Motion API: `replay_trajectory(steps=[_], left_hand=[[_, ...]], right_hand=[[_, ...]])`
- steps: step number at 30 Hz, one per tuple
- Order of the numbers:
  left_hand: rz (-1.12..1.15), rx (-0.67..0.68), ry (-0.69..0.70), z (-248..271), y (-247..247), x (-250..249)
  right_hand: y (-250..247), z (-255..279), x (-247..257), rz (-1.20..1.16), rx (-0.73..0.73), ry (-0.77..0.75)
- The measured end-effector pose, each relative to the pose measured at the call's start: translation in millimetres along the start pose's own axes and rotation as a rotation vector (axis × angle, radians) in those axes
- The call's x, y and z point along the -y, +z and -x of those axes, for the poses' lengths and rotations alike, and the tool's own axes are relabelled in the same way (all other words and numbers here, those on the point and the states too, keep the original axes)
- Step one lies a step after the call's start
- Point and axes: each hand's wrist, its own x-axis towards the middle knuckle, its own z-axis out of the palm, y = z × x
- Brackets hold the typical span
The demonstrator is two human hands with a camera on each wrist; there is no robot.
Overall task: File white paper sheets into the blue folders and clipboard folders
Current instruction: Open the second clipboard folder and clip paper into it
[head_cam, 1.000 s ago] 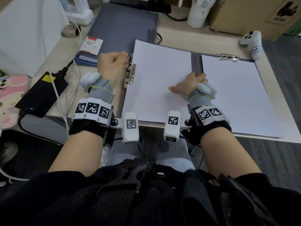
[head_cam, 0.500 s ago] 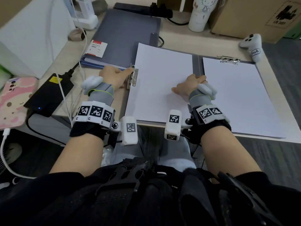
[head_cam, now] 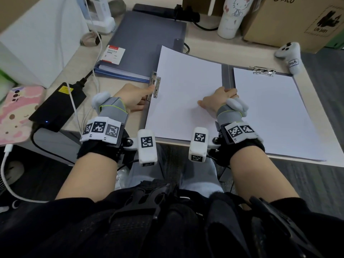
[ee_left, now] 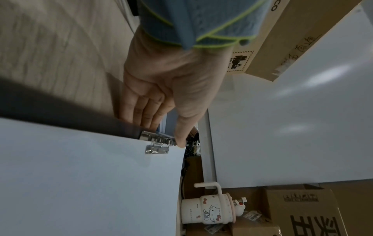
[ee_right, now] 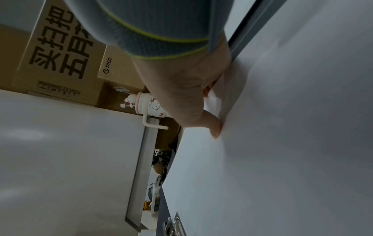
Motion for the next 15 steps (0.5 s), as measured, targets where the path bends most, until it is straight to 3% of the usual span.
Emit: replay_trajectory(steps=[5, 15], left_hand=[[-0.01, -0.023, 0.043, 0.5, 4.3, 3.6], [-0.102, -0.195, 0.093, -7.7, 11.4, 7.5]], right_hand=[[2.3, 0.9, -0.9, -0.02, -0.008, -0.002], [1.0, 2.3, -3.7, -0.064, -0.009, -0.012]])
